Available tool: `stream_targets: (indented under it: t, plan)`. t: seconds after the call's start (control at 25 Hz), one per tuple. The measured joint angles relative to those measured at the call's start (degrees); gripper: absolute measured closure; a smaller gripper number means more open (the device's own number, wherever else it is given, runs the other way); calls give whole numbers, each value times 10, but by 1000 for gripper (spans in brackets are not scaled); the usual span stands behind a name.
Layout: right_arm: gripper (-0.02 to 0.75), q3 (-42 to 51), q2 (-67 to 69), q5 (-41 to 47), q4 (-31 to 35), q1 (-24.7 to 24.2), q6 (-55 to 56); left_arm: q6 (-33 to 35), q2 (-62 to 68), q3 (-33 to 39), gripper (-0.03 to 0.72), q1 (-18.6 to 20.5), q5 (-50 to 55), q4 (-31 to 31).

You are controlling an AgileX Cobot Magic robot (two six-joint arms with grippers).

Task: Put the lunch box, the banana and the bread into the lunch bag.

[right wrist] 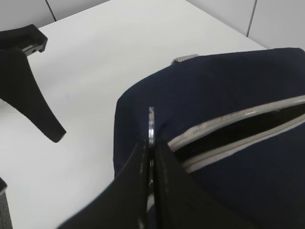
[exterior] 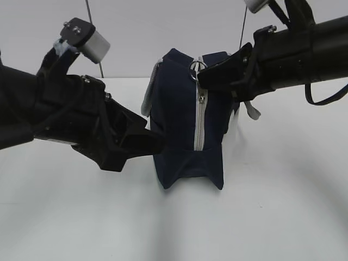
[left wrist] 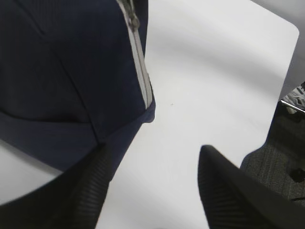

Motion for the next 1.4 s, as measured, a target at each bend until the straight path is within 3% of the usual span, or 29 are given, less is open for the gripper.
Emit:
stream_targets:
  t: [0.76,1.08,1.2,1.4]
  plan:
    - [754,-5,11,20,0,0,2,317,124,0,274,0,-74,-321]
    - [754,-5,11,22,-1,0,3,378,158,0,279,0,-49,-372]
    - [754,-5,11,22,-1,0,4,381,162,0,333,0,-47,-372]
    - [754,-5,11,23,-2,0,4,383,162,0,554,0,-46,-372]
